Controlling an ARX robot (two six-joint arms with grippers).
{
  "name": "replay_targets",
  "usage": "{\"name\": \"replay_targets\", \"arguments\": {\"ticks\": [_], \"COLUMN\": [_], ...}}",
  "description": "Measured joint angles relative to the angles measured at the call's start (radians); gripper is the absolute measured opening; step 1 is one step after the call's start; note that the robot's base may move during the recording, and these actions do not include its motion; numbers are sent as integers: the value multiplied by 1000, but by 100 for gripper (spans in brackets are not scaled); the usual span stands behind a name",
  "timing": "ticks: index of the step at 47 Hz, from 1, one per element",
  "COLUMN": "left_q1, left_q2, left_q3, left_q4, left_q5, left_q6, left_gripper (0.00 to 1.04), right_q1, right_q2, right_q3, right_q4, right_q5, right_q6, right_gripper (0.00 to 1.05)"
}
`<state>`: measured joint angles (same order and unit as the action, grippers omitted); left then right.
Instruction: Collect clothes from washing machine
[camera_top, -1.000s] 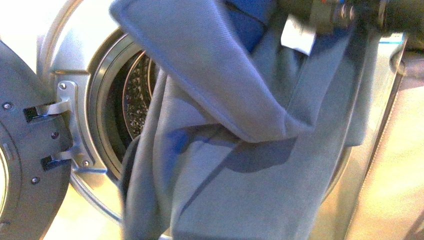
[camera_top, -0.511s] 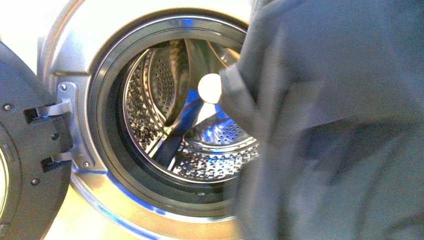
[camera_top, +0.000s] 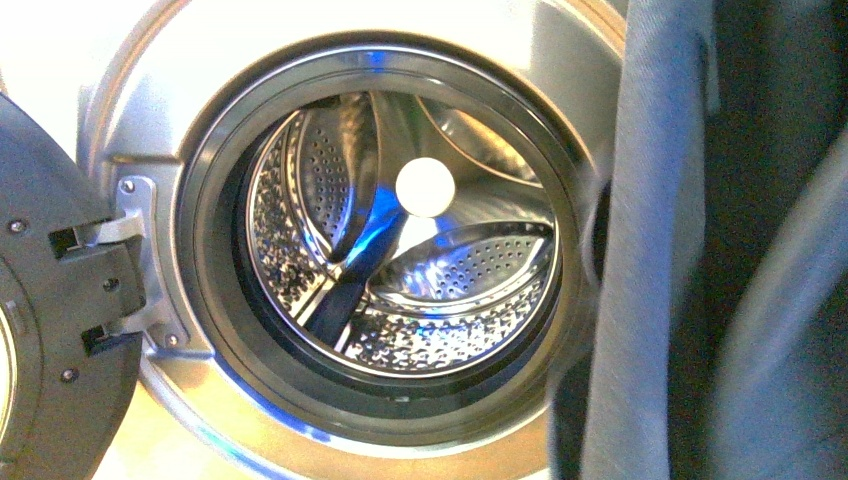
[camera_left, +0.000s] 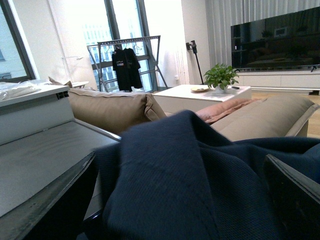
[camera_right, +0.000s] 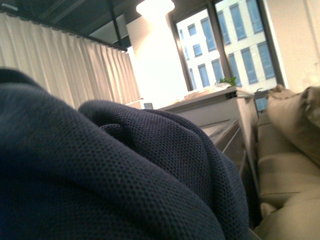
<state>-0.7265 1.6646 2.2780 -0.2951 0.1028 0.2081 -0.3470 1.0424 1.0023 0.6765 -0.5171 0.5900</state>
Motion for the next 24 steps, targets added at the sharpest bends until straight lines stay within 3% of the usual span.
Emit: {"name": "replay_targets", "arguments": {"ticks": [9, 24], "left_q1": [0, 0], "left_q2": [0, 0], "left_q3": [3, 4], "left_q4": [0, 0], "left_q5": [-3, -3], "left_q6": [0, 0], "left_gripper": [98, 98], "right_q1": [-330, -681], "right_q2": [59, 111], "right_q3": [87, 146], "right_q4": [101, 219], "right_q5": [-61, -148], "right_q6": [198, 381], "right_gripper": [5, 5]}}
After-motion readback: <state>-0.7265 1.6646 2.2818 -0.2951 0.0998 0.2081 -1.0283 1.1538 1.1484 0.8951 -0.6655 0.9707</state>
